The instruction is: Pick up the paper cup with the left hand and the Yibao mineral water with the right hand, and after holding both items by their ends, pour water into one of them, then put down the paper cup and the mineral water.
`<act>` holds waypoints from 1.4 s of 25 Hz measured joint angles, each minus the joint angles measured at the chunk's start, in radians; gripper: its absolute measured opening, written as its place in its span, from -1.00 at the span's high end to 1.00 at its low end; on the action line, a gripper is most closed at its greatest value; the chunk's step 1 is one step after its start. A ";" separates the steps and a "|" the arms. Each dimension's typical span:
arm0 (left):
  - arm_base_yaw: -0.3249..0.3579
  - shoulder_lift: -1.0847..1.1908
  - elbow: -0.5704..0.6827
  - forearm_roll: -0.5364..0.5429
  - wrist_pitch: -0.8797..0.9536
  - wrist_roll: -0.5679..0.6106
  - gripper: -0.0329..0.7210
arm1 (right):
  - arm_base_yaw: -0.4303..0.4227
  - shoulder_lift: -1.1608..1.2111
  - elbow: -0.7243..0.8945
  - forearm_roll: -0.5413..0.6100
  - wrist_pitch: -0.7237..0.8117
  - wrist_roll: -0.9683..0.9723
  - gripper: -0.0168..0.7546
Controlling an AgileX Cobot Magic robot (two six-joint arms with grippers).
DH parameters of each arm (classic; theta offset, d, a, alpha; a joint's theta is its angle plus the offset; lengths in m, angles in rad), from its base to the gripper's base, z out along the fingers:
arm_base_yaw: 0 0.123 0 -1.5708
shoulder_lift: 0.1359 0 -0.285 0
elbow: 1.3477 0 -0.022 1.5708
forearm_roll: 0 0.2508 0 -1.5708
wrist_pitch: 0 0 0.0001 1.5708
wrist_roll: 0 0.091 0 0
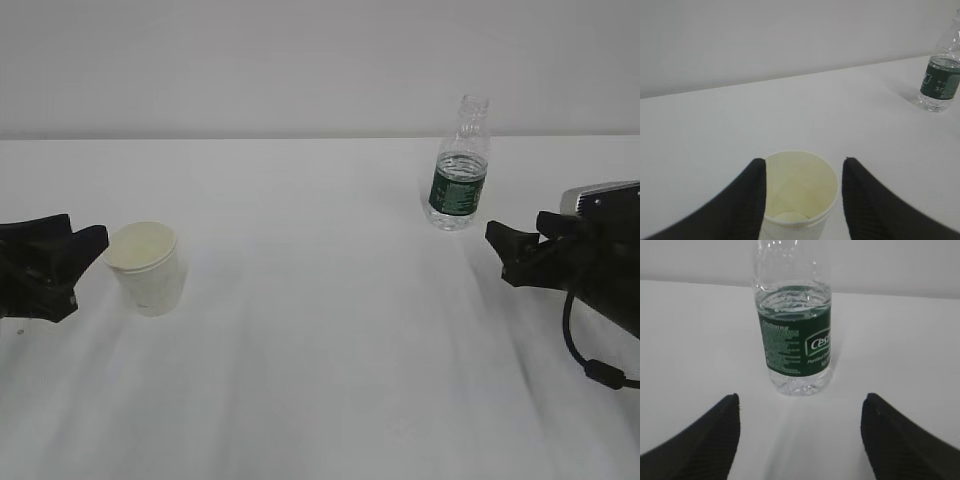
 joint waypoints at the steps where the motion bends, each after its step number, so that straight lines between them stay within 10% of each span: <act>1: 0.000 0.000 0.000 0.000 -0.002 0.000 -0.01 | 0.000 0.000 -0.006 -0.003 0.000 -0.007 -0.52; 35: 0.000 0.000 0.000 0.045 -0.004 0.028 -0.01 | 0.000 0.129 -0.144 -0.045 -0.002 -0.062 -0.50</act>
